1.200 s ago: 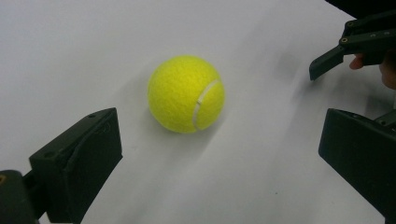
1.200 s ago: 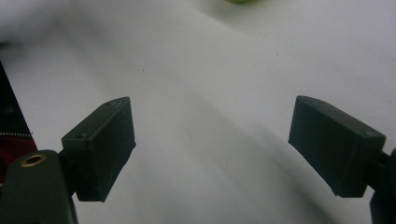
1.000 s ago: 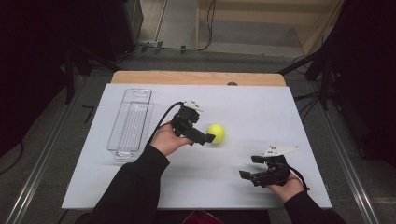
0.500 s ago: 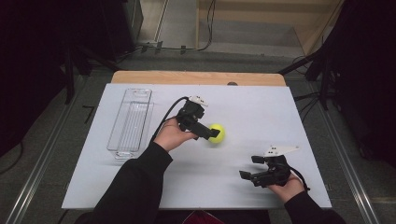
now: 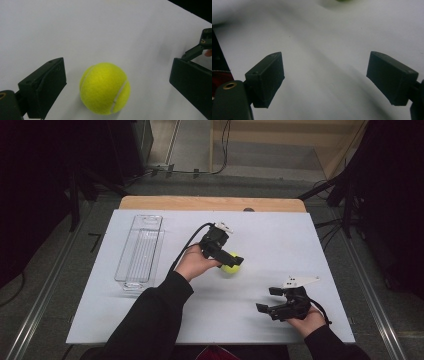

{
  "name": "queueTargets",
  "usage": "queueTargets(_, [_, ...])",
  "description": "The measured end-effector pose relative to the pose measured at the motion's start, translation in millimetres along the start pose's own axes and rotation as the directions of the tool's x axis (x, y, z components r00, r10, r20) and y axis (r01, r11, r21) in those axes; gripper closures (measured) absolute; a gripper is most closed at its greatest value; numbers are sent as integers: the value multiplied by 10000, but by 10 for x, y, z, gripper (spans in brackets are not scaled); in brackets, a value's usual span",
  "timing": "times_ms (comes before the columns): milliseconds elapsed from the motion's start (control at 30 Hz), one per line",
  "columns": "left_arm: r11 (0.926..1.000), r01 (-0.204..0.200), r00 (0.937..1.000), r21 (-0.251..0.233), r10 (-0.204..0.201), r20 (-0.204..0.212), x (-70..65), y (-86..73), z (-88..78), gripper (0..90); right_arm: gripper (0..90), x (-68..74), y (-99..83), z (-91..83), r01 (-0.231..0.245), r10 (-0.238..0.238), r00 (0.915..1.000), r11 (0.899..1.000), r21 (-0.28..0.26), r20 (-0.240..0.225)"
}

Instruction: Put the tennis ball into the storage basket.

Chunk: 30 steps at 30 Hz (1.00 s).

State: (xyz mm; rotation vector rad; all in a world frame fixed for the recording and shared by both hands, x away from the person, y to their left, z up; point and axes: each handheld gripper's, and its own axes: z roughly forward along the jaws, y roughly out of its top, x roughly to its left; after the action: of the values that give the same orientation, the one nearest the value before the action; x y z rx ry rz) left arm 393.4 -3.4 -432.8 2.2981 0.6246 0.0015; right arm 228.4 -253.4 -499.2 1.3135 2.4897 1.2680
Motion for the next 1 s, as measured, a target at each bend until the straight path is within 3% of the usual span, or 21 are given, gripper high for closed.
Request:
queueTargets(233, [9999, 78, 9999, -115, -77, 77, 42, 68, 91, 13, 127, 2, 1, 1, 19, -19, 10000, 10000, -8, -15])
queueTargets(367, [9997, -102, 9999, -226, 100, -88, 39, 135, 112, 14, 127, -10, 0, -6, -49, 50, 10000, 10000, -53, 12])
queueTargets(467, [9993, 100, 9999, -362, -98, 43, 50, 141, 122, 14, 127, -8, -3, -13, -66, 66, 10000, 10000, -61, 8])
queueTargets(1000, [9999, 101, 9998, 76, -99, -185, 57, 95, 199, 14, 127, -6, -3, -14, -56, 56, 10000, 10000, -44, -10])
